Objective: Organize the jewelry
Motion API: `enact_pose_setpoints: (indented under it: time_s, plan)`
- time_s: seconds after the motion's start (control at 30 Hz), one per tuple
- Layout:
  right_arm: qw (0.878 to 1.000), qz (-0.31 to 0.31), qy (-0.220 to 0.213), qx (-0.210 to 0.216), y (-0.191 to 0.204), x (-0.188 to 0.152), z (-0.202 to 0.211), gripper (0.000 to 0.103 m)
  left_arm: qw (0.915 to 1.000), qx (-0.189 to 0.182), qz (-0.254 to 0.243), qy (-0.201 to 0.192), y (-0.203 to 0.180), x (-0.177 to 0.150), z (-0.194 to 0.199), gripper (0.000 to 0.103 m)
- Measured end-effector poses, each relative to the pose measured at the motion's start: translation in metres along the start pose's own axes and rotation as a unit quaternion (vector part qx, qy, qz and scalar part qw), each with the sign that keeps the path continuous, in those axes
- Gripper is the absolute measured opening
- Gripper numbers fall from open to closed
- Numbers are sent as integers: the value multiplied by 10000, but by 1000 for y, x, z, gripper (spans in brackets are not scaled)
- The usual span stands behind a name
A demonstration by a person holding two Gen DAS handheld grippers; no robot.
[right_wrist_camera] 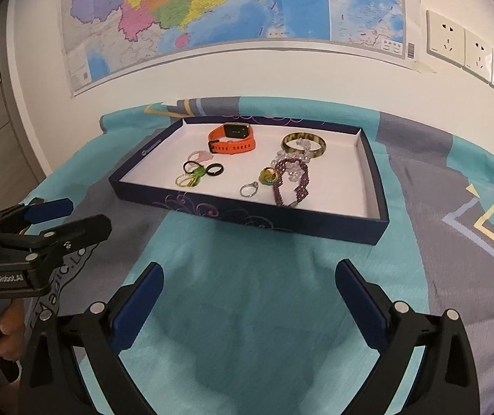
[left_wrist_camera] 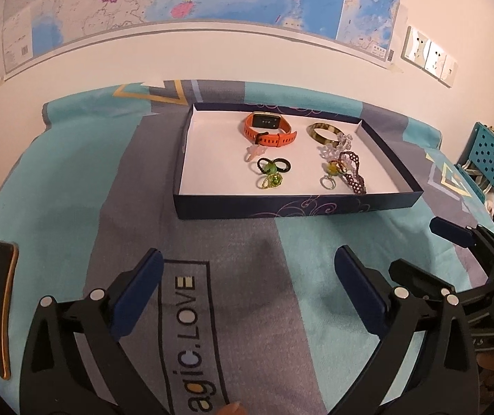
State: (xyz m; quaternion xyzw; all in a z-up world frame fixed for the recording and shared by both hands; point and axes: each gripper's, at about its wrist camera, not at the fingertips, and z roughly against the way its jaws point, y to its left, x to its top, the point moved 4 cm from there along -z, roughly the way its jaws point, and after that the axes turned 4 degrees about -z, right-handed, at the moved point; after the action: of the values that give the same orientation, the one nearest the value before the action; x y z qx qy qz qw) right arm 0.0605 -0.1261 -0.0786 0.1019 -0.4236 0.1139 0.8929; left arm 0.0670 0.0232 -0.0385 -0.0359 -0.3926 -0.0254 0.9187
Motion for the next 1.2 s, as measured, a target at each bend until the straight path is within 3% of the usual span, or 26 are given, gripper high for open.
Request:
enact_pose_setpoints:
  time_s: [1.2]
  plan:
    - [9999,-123,17,-45,-5,-8,3,96,9997,8,-151,188,-12,-12,-3,97]
